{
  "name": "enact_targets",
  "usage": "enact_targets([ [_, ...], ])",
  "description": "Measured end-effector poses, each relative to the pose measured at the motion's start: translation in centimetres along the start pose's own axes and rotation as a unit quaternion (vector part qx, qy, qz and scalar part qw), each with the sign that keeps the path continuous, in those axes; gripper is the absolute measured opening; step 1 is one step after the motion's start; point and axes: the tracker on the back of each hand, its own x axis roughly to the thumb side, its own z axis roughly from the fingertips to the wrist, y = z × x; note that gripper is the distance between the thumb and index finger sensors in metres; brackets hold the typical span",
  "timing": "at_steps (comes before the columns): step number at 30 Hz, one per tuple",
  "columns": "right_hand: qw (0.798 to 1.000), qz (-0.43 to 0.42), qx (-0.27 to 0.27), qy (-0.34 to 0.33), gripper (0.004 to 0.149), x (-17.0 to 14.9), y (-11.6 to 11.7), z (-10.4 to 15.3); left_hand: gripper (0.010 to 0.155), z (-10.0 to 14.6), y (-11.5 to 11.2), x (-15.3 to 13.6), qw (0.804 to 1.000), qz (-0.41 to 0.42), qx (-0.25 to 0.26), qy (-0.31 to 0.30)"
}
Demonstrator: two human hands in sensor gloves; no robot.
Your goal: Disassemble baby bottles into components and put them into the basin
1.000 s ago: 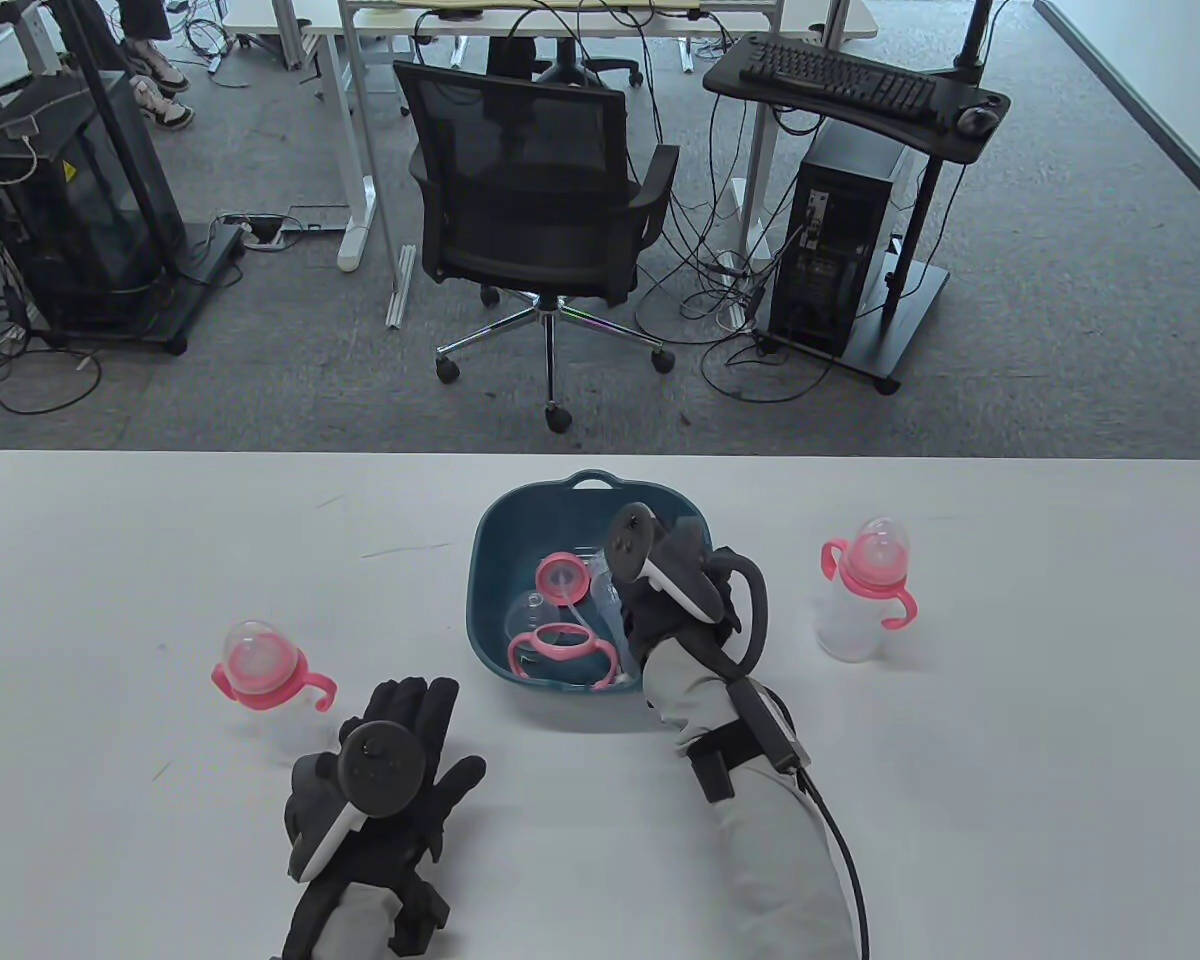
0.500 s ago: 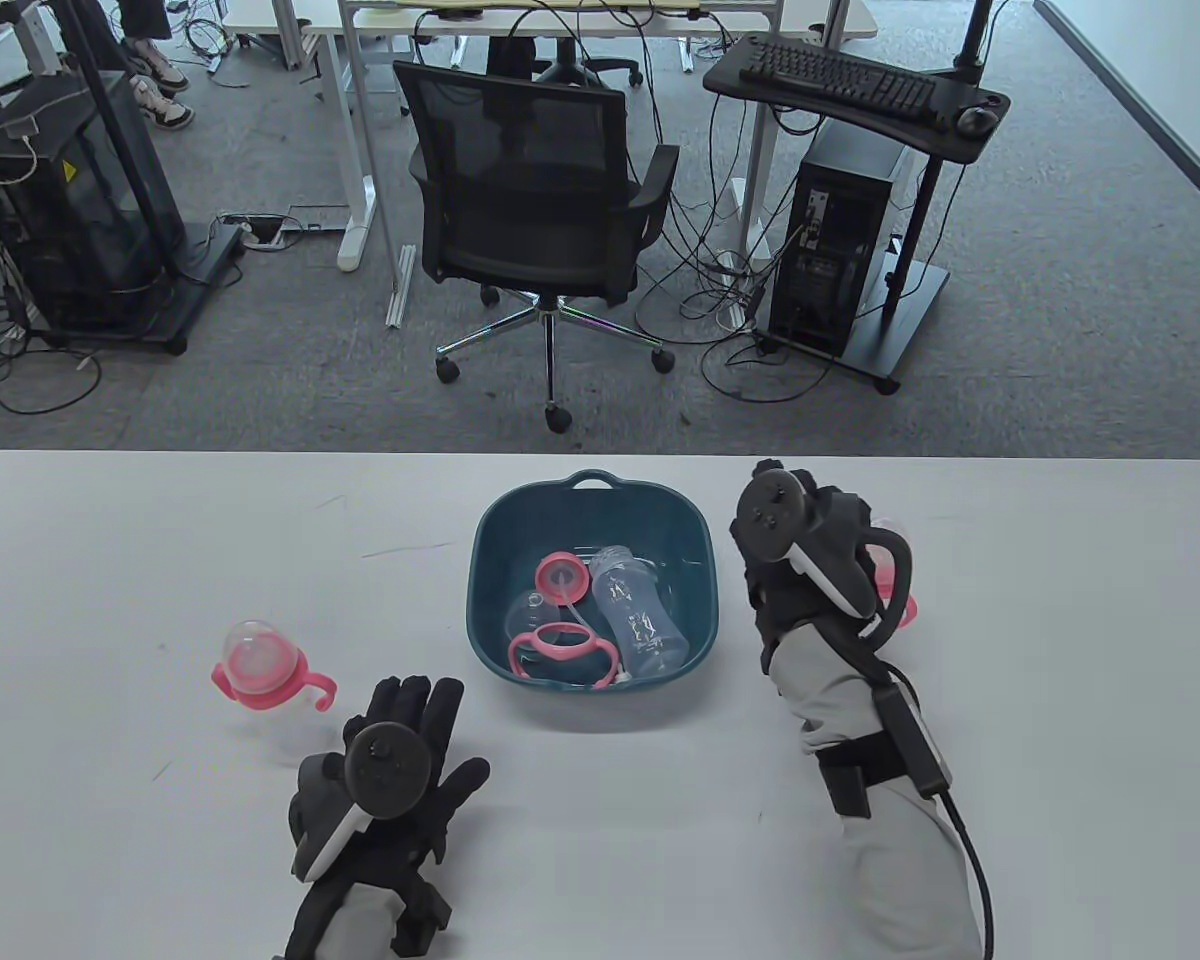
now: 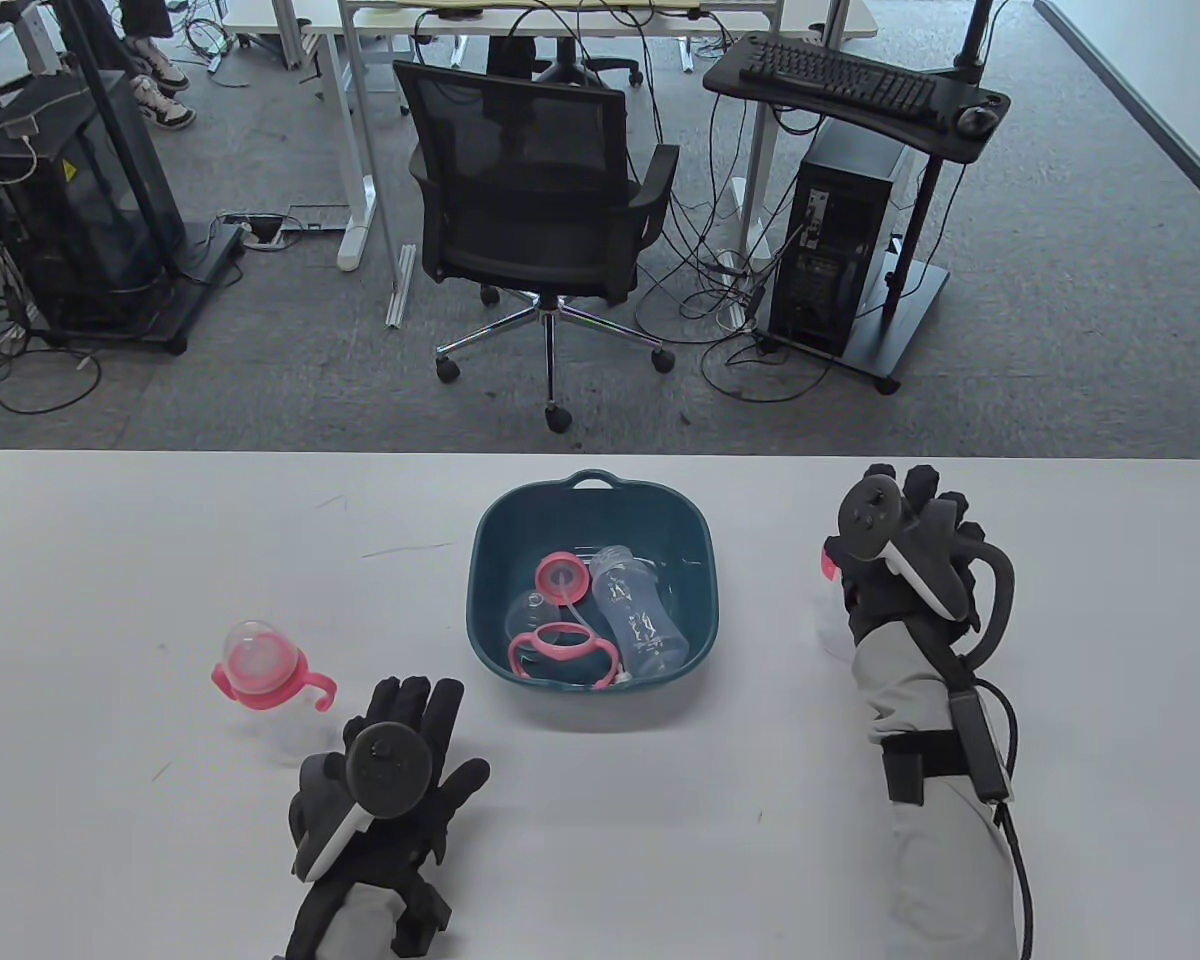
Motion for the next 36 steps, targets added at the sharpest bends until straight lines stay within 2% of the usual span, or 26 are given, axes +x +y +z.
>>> enact_targets([
  [11, 0.999, -0.002, 0.039, 0.013, 0.09, -0.3, 2.9, -1.3, 0.079, 0.0, 0.0, -0.1, 1.0, 0.001, -0.001, 0.003],
  [18, 0.997, -0.08, 0.02, 0.006, 0.083, -0.9, 3.7, -1.7, 0.079, -0.1, 0.0, -0.2, 1.0, 0.004, -0.005, 0.007],
  [28, 0.996, -0.08, -0.018, -0.027, 0.081, -2.6, 3.2, -0.4, 0.079, -0.1, 0.2, -0.1, 1.0, 0.015, 0.006, -0.006],
  [36, 0.991, -0.111, -0.047, -0.057, 0.081, -3.7, 0.6, 1.8, 0.078, 0.2, 0.2, 0.9, 0.997, 0.034, 0.035, -0.059],
])
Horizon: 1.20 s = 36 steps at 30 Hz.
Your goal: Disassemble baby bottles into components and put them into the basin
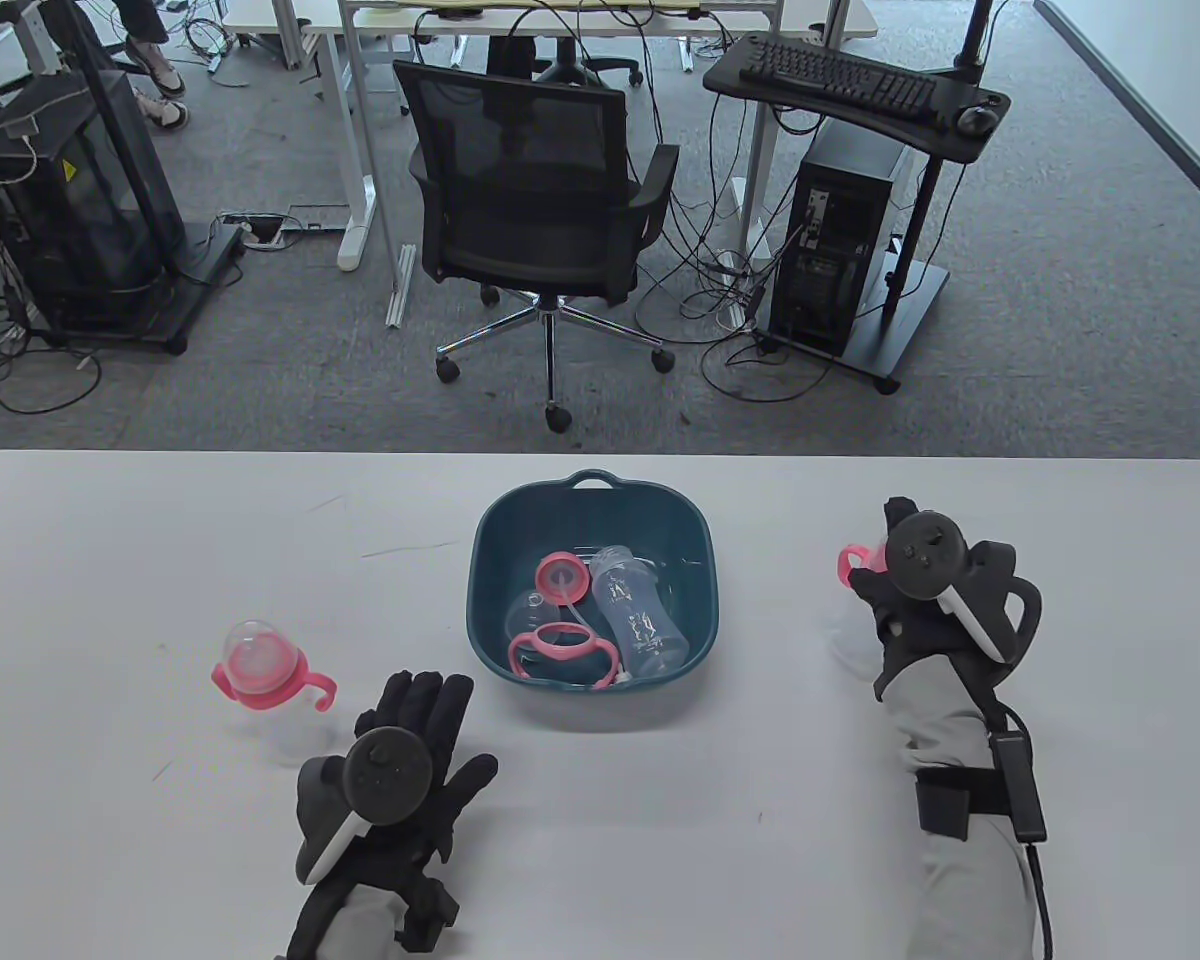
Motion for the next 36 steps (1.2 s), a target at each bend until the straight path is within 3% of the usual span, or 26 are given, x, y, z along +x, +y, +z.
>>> enact_targets([
  [9, 0.996, -0.046, -0.032, -0.064, 0.081, 2.0, -3.5, 3.6, 0.079, 0.0, -0.4, 0.5, 0.999, 0.022, 0.004, -0.024],
  [19, 0.98, -0.091, -0.047, -0.168, 0.081, 7.1, -5.7, 8.8, 0.084, -0.2, -0.7, 1.1, 0.995, 0.091, 0.003, -0.046],
  [25, 0.966, -0.121, -0.034, -0.226, 0.081, 10.9, -5.3, 11.3, 0.092, -0.2, -1.1, 1.6, 0.991, 0.119, -0.004, -0.067],
  [36, 0.935, -0.209, 0.004, -0.287, 0.081, 16.4, -2.0, 14.0, 0.106, -0.3, -1.7, 2.0, 0.976, 0.202, -0.022, -0.078],
])
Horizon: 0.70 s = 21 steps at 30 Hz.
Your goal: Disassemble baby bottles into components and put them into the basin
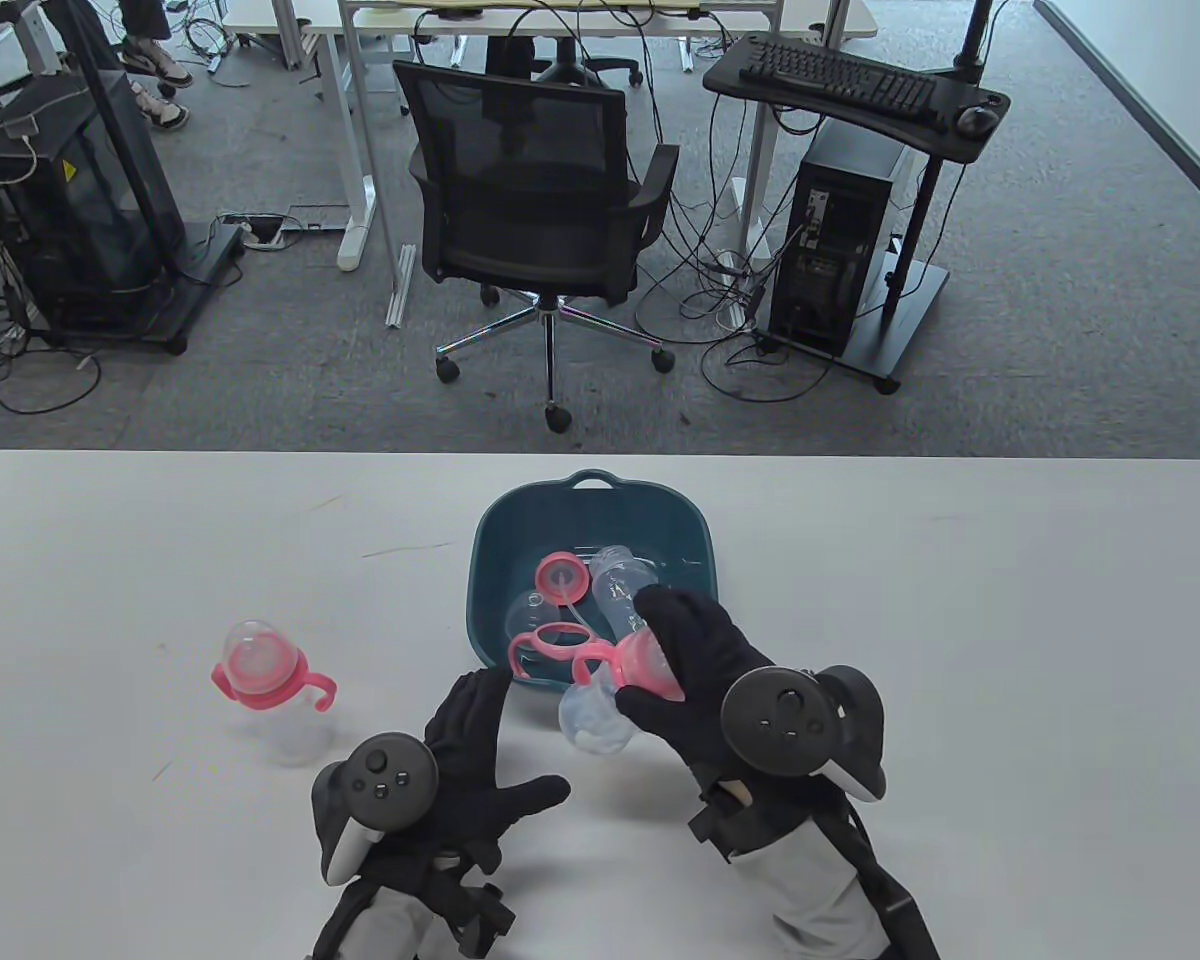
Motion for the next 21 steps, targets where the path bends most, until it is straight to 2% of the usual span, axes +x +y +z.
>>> enact_targets([
  [7, 0.997, -0.073, 0.002, -0.011, 0.081, 0.9, 2.1, -0.4, 0.109, 0.0, -0.6, 0.0, 0.999, 0.051, -0.011, -0.005],
  [10, 0.998, -0.069, -0.004, -0.01, 0.081, 0.8, 2.5, -0.3, 0.109, 0.0, -0.7, -0.2, 0.998, 0.056, -0.001, 0.001],
  [12, 0.996, -0.088, -0.004, -0.005, 0.081, 0.6, 2.8, -0.2, 0.108, 0.1, -0.8, -0.2, 0.998, 0.059, 0.023, -0.001],
  [15, 0.994, -0.11, 0.014, -0.006, 0.081, 0.3, 3.1, -0.3, 0.105, 0.2, -0.5, -0.1, 0.996, 0.052, 0.069, 0.001],
  [21, 0.994, -0.11, 0.021, -0.008, 0.08, 0.5, 3.7, -0.3, 0.093, 0.1, -0.6, -0.1, 0.998, 0.023, 0.062, 0.001],
])
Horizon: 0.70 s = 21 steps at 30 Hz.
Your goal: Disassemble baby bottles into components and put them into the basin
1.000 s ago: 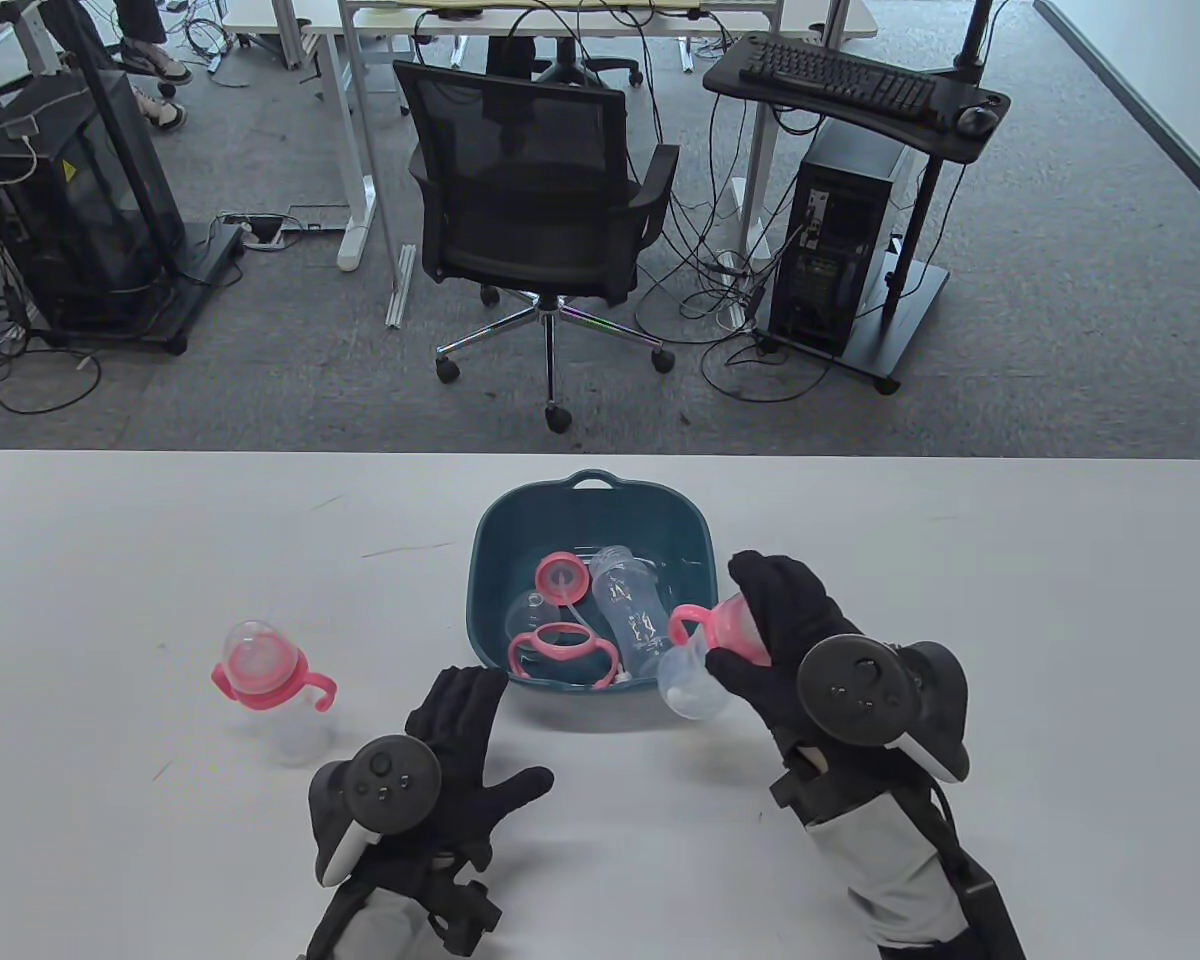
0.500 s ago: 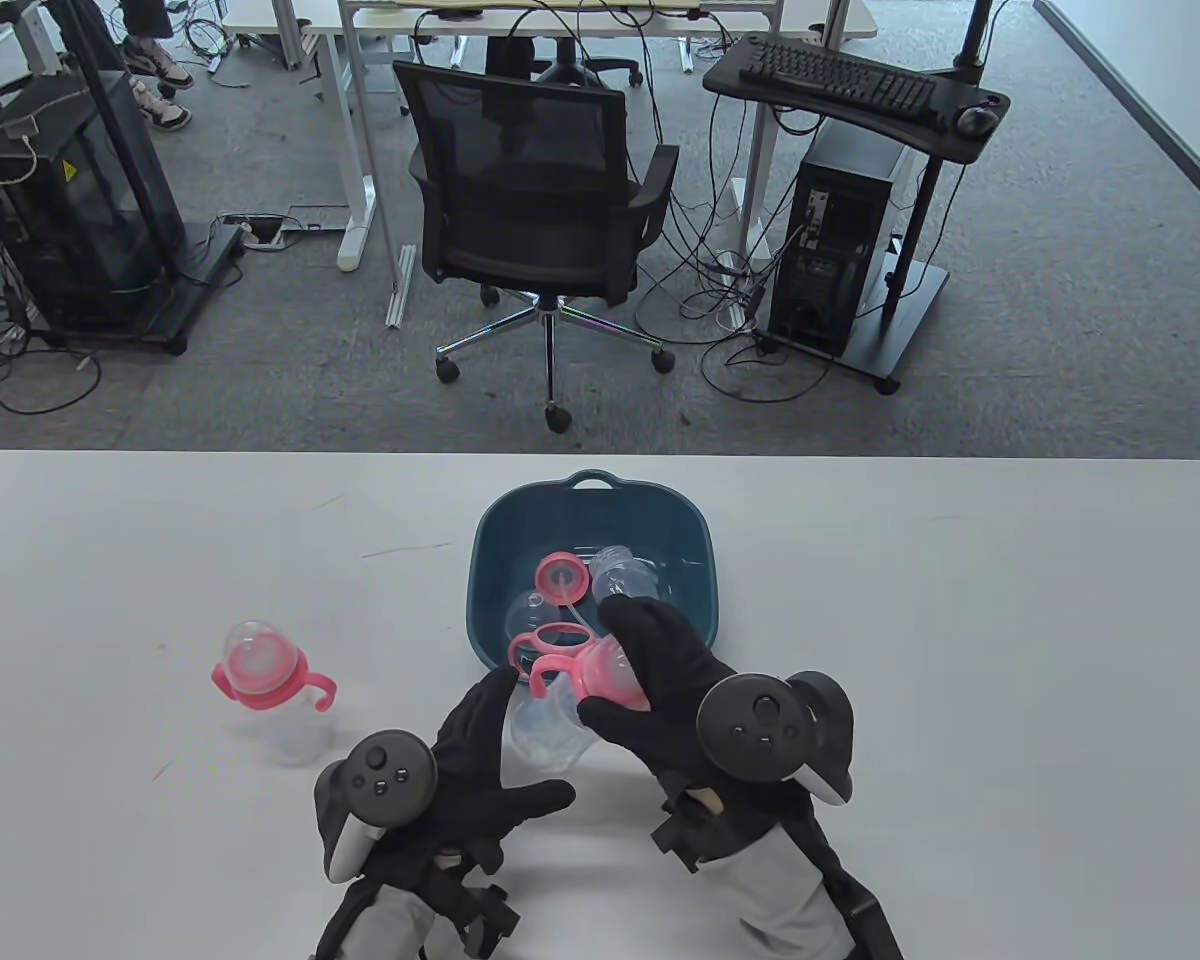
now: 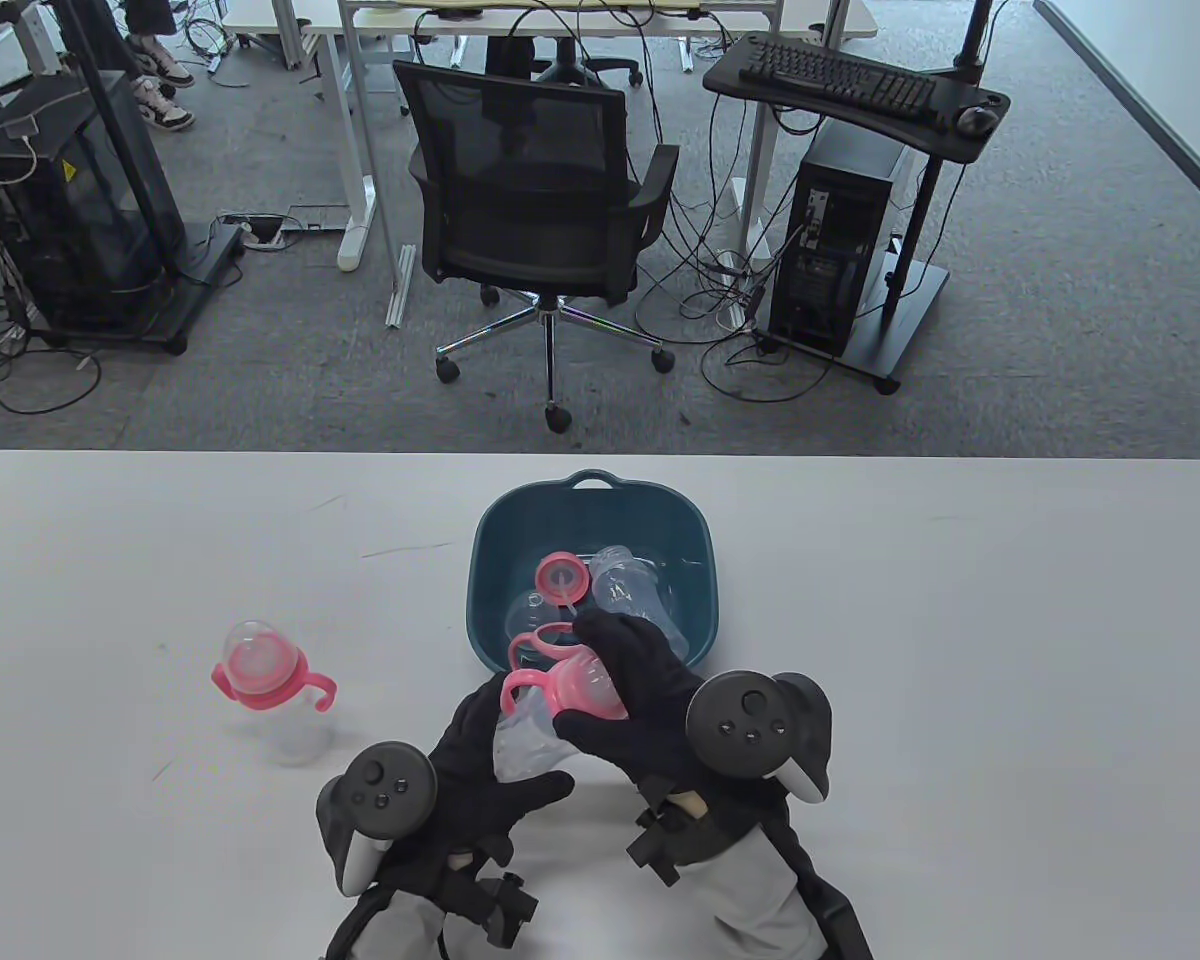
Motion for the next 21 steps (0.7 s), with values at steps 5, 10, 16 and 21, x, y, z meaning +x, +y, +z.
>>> enact_targets([
  [5, 1.0, -0.006, 0.003, -0.006, 0.079, -0.1, 0.2, 0.0, 0.09, 0.1, 0.3, 0.0, 1.0, -0.018, -0.011, 0.003],
  [10, 1.0, -0.023, 0.004, -0.013, 0.078, -0.4, 0.6, -0.1, 0.09, 0.2, 0.5, 0.0, 0.999, -0.036, -0.018, 0.004],
  [16, 0.999, -0.034, 0.003, -0.016, 0.078, -0.7, 1.0, -0.2, 0.091, 0.2, 0.7, 0.0, 0.999, -0.045, -0.016, 0.006],
  [21, 0.999, -0.028, -0.01, -0.028, 0.077, -0.3, 1.1, -0.3, 0.091, 0.4, 1.0, 0.0, 0.999, -0.047, -0.01, 0.006],
])
